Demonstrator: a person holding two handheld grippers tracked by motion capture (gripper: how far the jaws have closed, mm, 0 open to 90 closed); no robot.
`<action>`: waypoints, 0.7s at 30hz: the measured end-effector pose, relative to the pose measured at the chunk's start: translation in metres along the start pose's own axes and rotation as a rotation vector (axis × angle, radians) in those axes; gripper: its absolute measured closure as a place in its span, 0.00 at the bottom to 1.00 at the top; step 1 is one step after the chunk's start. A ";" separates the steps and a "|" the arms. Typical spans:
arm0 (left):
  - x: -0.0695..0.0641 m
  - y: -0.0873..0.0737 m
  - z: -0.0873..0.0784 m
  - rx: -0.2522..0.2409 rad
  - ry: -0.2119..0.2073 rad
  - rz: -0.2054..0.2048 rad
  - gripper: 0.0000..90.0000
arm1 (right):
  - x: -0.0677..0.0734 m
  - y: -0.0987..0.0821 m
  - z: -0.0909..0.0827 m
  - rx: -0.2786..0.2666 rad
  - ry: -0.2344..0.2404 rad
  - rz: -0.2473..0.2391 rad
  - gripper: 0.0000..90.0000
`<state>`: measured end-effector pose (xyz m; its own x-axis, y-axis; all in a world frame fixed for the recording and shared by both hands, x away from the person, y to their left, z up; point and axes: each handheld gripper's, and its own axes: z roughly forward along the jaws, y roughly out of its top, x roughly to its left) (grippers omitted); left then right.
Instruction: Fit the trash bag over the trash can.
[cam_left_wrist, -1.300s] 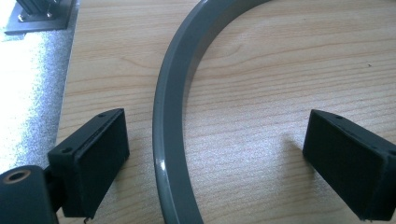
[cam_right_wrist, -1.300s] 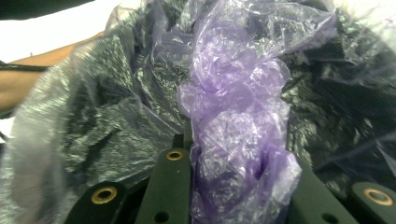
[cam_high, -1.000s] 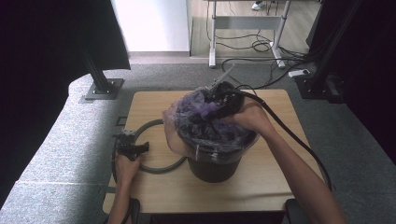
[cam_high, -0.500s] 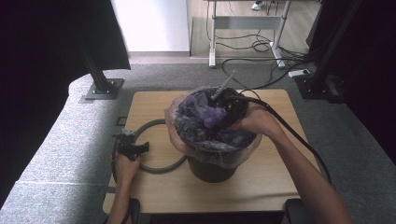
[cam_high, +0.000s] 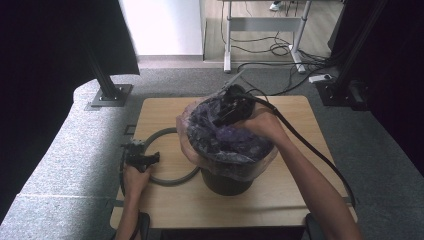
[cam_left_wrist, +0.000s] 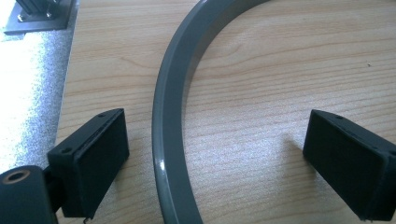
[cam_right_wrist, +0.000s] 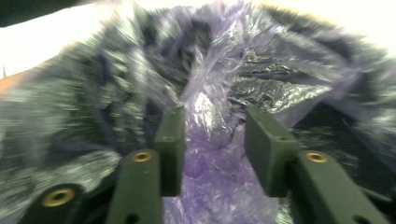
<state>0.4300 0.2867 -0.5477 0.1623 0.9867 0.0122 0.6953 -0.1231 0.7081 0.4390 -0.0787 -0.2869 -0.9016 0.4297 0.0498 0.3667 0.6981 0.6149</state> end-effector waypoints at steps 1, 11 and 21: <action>0.000 0.000 0.000 0.000 0.000 0.000 0.08 | -0.002 -0.001 0.009 0.034 -0.004 0.005 0.69; 0.000 0.000 0.000 0.000 0.000 0.000 0.08 | -0.014 -0.020 0.008 0.161 -0.077 -0.004 0.63; 0.000 0.000 0.000 0.002 0.000 0.000 0.07 | -0.008 0.010 -0.010 -0.035 -0.056 -0.009 0.60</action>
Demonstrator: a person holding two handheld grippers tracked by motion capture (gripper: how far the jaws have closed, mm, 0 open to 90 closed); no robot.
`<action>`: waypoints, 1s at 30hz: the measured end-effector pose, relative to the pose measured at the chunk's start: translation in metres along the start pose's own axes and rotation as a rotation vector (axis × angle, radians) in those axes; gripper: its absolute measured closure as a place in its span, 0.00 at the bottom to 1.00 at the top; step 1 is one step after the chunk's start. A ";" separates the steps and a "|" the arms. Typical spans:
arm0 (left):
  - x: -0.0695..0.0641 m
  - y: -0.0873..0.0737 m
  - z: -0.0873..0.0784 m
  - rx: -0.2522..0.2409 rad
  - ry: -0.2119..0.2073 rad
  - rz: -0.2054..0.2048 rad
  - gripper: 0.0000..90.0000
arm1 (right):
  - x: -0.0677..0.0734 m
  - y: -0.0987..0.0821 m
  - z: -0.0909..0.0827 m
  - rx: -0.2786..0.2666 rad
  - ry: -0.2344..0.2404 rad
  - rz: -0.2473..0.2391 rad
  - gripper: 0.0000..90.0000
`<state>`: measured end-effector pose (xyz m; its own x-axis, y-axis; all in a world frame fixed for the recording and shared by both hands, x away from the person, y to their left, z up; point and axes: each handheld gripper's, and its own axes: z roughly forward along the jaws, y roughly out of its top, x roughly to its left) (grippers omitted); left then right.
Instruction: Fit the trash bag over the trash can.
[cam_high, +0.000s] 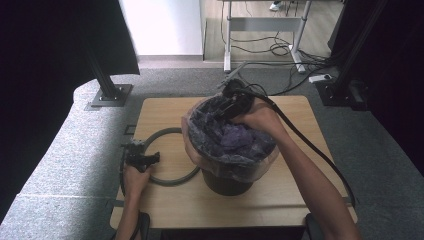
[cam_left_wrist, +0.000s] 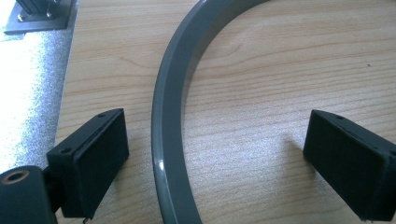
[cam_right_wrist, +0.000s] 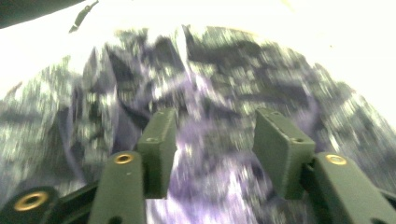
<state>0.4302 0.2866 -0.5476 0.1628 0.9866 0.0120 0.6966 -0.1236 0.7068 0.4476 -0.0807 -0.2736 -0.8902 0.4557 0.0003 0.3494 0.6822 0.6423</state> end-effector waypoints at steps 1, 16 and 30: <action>0.000 0.000 0.000 0.000 0.000 0.000 0.07 | 0.002 0.005 0.008 0.002 0.009 -0.012 0.65; 0.000 0.000 0.000 0.002 -0.003 0.004 0.07 | -0.004 0.001 -0.003 0.086 -0.085 -0.050 0.51; 0.000 0.000 0.001 0.001 -0.001 0.001 0.07 | -0.058 -0.069 -0.063 0.098 -0.250 0.160 0.63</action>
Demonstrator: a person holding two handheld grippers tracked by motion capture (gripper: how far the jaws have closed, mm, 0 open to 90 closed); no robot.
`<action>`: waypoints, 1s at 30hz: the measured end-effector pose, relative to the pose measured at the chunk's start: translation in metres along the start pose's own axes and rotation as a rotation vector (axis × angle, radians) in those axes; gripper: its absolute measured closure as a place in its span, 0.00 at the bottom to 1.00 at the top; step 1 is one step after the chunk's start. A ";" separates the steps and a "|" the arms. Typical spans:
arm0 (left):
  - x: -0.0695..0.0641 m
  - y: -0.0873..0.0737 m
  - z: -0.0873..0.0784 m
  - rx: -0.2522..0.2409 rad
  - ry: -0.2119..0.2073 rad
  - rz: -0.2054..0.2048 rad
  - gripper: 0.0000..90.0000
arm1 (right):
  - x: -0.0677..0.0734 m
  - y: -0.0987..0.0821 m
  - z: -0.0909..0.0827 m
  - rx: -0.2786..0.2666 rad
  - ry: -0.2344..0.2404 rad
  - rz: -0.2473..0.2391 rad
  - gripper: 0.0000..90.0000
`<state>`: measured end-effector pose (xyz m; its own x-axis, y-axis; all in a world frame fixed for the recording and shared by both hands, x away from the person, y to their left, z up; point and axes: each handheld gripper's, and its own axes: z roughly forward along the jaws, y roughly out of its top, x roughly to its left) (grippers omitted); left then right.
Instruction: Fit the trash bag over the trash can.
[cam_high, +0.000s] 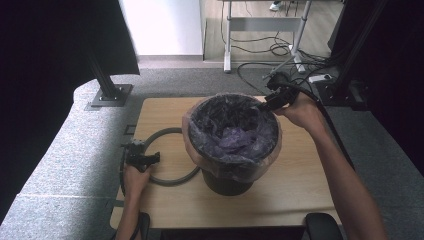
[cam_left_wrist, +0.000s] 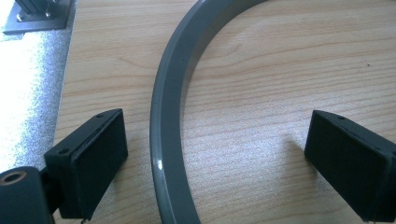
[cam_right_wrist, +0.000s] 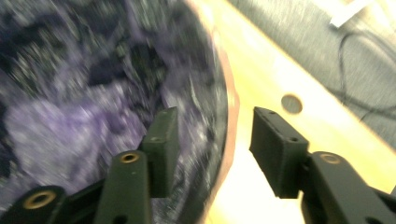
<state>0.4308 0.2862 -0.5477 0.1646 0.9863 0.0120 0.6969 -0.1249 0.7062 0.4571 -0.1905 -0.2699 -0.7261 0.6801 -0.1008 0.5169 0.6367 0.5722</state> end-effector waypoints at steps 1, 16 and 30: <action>0.000 0.000 0.000 0.001 0.000 0.002 0.07 | -0.001 -0.003 0.006 0.024 -0.001 0.004 0.65; 0.000 0.000 0.000 0.000 0.001 -0.001 0.07 | 0.005 -0.007 -0.021 -0.057 -0.008 0.036 0.40; 0.000 0.000 0.000 -0.001 0.003 -0.003 0.07 | 0.001 -0.031 0.017 0.065 0.073 0.060 0.47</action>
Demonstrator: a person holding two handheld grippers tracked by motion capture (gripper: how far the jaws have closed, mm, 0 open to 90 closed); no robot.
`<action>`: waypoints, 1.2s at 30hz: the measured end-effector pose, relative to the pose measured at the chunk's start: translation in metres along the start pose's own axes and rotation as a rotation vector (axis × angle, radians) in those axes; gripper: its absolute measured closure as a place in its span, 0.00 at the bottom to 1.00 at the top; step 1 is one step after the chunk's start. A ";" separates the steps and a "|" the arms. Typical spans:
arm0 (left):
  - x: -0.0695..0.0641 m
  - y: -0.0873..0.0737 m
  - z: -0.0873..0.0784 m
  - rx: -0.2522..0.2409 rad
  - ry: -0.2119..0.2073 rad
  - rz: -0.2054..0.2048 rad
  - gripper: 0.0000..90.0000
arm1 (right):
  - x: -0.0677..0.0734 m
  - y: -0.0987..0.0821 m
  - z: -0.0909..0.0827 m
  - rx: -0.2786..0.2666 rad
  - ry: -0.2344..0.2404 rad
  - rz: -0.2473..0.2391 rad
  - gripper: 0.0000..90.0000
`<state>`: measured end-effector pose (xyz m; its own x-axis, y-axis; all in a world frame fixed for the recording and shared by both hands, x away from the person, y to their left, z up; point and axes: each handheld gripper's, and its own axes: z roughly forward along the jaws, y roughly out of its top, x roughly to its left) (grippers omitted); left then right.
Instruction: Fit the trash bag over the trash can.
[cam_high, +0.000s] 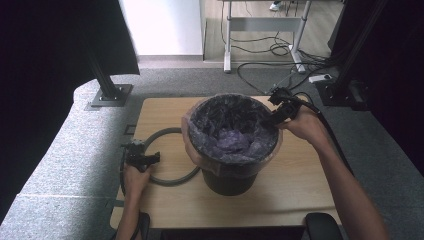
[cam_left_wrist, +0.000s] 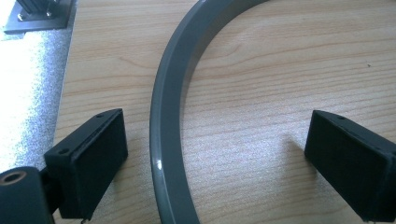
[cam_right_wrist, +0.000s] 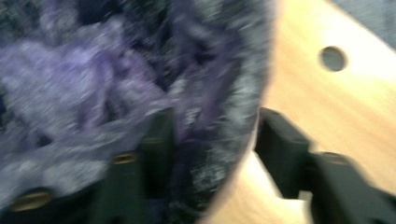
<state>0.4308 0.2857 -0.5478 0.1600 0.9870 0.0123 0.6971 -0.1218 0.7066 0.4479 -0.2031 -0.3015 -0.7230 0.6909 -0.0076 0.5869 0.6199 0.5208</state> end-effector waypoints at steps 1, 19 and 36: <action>0.000 0.000 0.000 0.000 0.000 0.000 0.07 | -0.001 0.000 -0.004 -0.021 -0.012 0.010 0.43; 0.000 0.000 0.000 0.000 0.002 -0.002 0.07 | -0.009 -0.002 -0.008 -0.023 -0.033 0.001 0.79; -0.001 0.000 0.000 0.001 0.002 -0.001 0.07 | 0.013 -0.023 -0.057 -0.131 -0.114 -0.006 0.39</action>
<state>0.4303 0.2850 -0.5477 0.1582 0.9873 0.0125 0.6980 -0.1208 0.7059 0.4040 -0.2296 -0.2655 -0.6758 0.7298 -0.1035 0.5250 0.5752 0.6273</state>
